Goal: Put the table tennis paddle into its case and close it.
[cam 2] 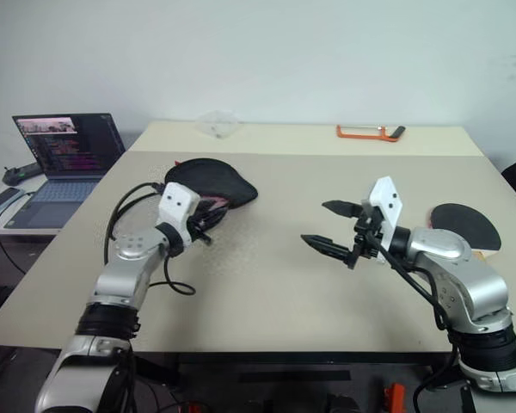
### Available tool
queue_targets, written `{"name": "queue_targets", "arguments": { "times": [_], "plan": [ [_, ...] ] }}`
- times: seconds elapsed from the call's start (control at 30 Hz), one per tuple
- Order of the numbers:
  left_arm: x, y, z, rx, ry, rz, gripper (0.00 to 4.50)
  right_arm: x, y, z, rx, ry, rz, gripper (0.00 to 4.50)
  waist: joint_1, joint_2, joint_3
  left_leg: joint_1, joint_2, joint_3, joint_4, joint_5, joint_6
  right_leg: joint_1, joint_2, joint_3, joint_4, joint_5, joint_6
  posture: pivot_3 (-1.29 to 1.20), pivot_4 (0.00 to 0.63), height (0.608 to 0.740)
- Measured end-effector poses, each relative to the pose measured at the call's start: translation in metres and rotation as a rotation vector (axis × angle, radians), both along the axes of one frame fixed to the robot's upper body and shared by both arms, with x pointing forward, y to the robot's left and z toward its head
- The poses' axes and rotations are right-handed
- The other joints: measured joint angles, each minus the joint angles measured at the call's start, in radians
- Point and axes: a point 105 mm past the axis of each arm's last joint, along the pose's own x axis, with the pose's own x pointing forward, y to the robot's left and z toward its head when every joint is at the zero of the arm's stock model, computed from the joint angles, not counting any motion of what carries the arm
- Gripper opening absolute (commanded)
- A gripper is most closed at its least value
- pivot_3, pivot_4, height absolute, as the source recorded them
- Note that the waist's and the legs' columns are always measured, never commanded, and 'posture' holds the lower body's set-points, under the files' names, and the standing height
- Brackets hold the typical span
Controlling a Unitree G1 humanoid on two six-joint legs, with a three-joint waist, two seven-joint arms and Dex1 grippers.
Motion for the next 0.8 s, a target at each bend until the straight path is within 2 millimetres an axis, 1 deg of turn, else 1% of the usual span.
{"name": "queue_targets", "arguments": {
  "times": [0.03,0.07,0.3,0.37,0.43,0.47,0.5,0.53,0.57,0.63,0.67,0.7,0.73,0.8],
  "plan": [
    [0.001,0.001,0.0,0.005,0.0,0.004,0.1,0.0,-0.001,0.0,0.002,0.0,-0.006,4.5,0.0,0.0,0.0,0.0,0.0,0.0,0.0,0.0,0.0,0.0,0.0,0.0,0.0,0.0,0.0,0.0,0.15,0.74],
    [0.002,0.003,0.0,0.009,0.001,0.01,0.02,0.001,-0.001,0.001,0.006,-0.001,-0.012,4.5,0.0,0.0,0.0,0.0,0.0,0.0,0.0,0.0,0.0,0.0,0.0,0.0,0.0,0.0,0.0,0.0,0.15,0.74],
    [0.008,0.016,-0.003,0.017,-0.018,0.089,0.02,0.004,-0.005,0.005,0.015,0.009,-0.045,4.5,0.0,0.0,0.0,0.0,0.0,0.0,0.0,0.0,0.0,0.0,0.0,0.0,0.0,0.0,0.0,0.0,0.15,0.74],
    [0.009,0.013,-0.002,0.011,-0.025,0.08,0.02,0.004,-0.004,0.006,0.016,0.01,-0.046,4.5,0.001,0.0,0.0,0.0,0.0,0.0,0.0,0.0,0.0,0.0,0.0,0.0,0.0,0.0,0.0,0.0,0.15,0.74],
    [0.011,0.003,0.0,-0.002,-0.026,0.041,0.02,0.004,-0.004,0.008,0.017,0.008,-0.05,4.5,0.002,0.0,0.0,0.0,0.0,0.0,0.0,0.0,0.0,0.0,0.0,0.0,0.0,0.0,0.0,0.0,0.15,0.74],
    [0.011,-0.007,0.0,-0.004,-0.024,-0.008,0.02,0.003,-0.003,0.009,0.019,0.006,-0.049,4.5,0.003,0.0,0.0,0.0,0.0,0.0,0.0,0.0,0.0,0.0,0.0,0.0,0.0,0.0,0.0,0.0,0.15,0.74],
    [0.009,-0.022,0.0,0.003,-0.021,-0.08,0.02,0.003,-0.003,0.01,0.019,0.005,-0.053,4.5,0.006,0.0,0.0,-0.001,-0.001,-0.001,0.0,0.0,0.0,0.0,0.0,-0.001,0.0,0.0,0.0,0.0,0.15,0.74],
    [0.006,-0.04,-0.002,0.014,-0.011,-0.17,0.02,0.002,-0.003,0.011,0.021,0.005,-0.056,4.5,0.009,0.0,0.0,-0.001,-0.001,-0.001,0.001,0.0,0.0,0.0,-0.001,-0.001,0.0,0.0,0.0,0.0,0.15,0.74],
    [0.0,-0.062,-0.005,0.033,0.003,-0.288,0.02,0.001,-0.003,0.013,0.02,-0.001,-0.06,4.5,0.012,0.0,0.0,-0.003,-0.001,-0.001,0.001,0.0,0.0,0.0,-0.001,-0.002,0.0,0.0,0.0,0.0,0.15,0.74],
    [-0.019,-0.106,-0.014,0.077,0.037,-0.539,0.02,-0.003,-0.004,0.017,0.021,-0.015,-0.069,4.5,0.014,0.0,0.0,-0.005,-0.001,-0.002,0.002,0.0,0.0,-0.001,-0.001,-0.002,-0.002,0.0,0.0,0.0,0.15,0.74],
    [-0.03,-0.123,-0.02,0.107,0.059,-0.661,0.02,-0.005,-0.005,0.018,0.023,-0.018,-0.074,4.5,0.012,0.0,0.0,-0.006,-0.001,-0.002,0.001,0.0,0.0,-0.002,-0.001,-0.002,-0.002,0.0,0.0,0.0,0.15,0.74],
    [-0.042,-0.135,-0.027,0.14,0.085,-0.77,0.02,-0.007,-0.007,0.017,0.024,-0.013,-0.081,4.5,0.009,0.0,0.0,-0.007,-0.001,-0.001,0.001,0.0,0.0,-0.003,-0.001,-0.002,-0.002,0.0,0.0,0.0,0.15,0.74],
    [-0.051,-0.14,-0.032,0.168,0.108,-0.847,0.02,-0.009,-0.009,0.017,0.023,-0.01,-0.091,4.5,0.005,0.0,0.0,-0.008,-0.001,-0.001,0.001,0.0,0.0,-0.005,-0.001,-0.002,-0.001,0.0,0.0,0.0,0.15,0.74],
    [-0.064,-0.145,-0.041,0.208,0.151,-0.961,0.02,-0.011,-0.016,0.014,0.013,0.002,-0.125,4.5,-0.008,0.0,0.0,-0.01,0.0,0.001,0.001,0.0,0.0,-0.008,0.0,0.0,0.001,0.0,0.0,0.0,0.15,0.74]
  ]
}}
